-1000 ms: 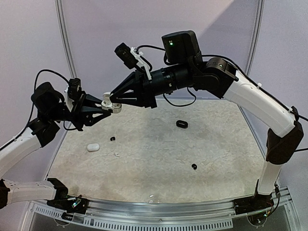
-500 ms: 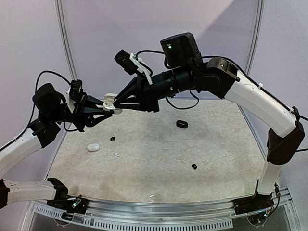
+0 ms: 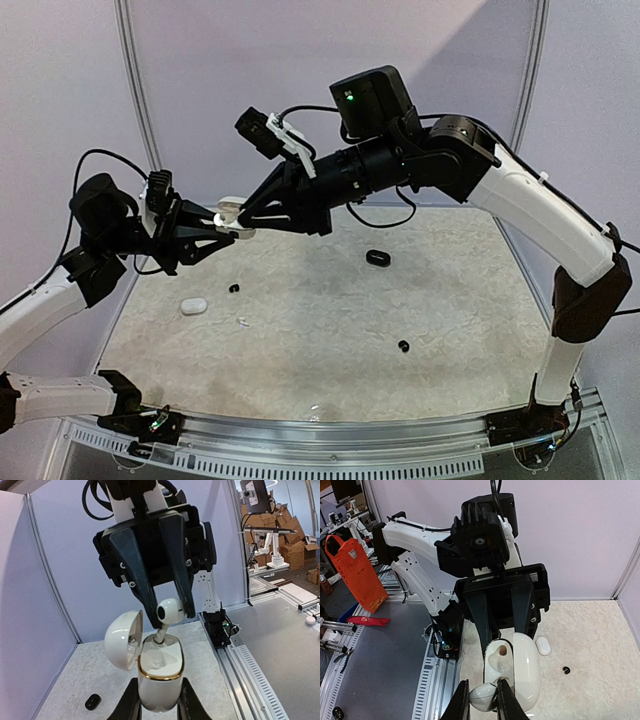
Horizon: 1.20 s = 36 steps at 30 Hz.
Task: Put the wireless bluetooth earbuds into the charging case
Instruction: Insert the right earbud into the right side groove of the charging case.
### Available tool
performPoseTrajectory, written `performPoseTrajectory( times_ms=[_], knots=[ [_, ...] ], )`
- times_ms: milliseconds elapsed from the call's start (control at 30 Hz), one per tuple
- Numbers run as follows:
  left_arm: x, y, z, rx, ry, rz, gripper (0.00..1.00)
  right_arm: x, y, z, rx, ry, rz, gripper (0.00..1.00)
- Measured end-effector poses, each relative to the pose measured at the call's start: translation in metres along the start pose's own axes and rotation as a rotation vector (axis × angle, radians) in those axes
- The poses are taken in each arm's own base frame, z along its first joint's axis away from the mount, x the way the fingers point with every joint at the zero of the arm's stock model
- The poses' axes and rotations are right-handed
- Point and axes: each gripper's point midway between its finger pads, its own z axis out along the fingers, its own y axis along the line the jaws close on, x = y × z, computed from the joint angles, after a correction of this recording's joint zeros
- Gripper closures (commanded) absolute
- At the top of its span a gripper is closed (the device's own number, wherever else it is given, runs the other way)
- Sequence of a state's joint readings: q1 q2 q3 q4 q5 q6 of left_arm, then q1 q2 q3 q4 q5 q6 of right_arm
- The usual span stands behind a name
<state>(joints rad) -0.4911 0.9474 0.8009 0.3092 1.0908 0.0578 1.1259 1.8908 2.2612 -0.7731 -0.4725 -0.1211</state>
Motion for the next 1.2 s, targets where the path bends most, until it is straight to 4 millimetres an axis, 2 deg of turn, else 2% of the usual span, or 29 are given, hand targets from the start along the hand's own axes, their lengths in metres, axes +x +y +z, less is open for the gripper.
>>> performPoseTrajectory(
  times_ms=[500,767,1200],
  knots=[
    [0.009,-0.001,0.001,0.002,0.015,-0.032,1.0,0.01,-0.005,0.006,0.027,0.042,0.019,0.85],
    [0.015,0.0,0.0,-0.008,0.022,-0.067,1.0,0.015,-0.009,0.009,0.043,0.055,0.033,0.82],
    [0.013,0.0,0.001,-0.015,0.007,-0.113,1.0,0.013,-0.013,0.014,0.064,0.045,0.036,0.79]
  ],
)
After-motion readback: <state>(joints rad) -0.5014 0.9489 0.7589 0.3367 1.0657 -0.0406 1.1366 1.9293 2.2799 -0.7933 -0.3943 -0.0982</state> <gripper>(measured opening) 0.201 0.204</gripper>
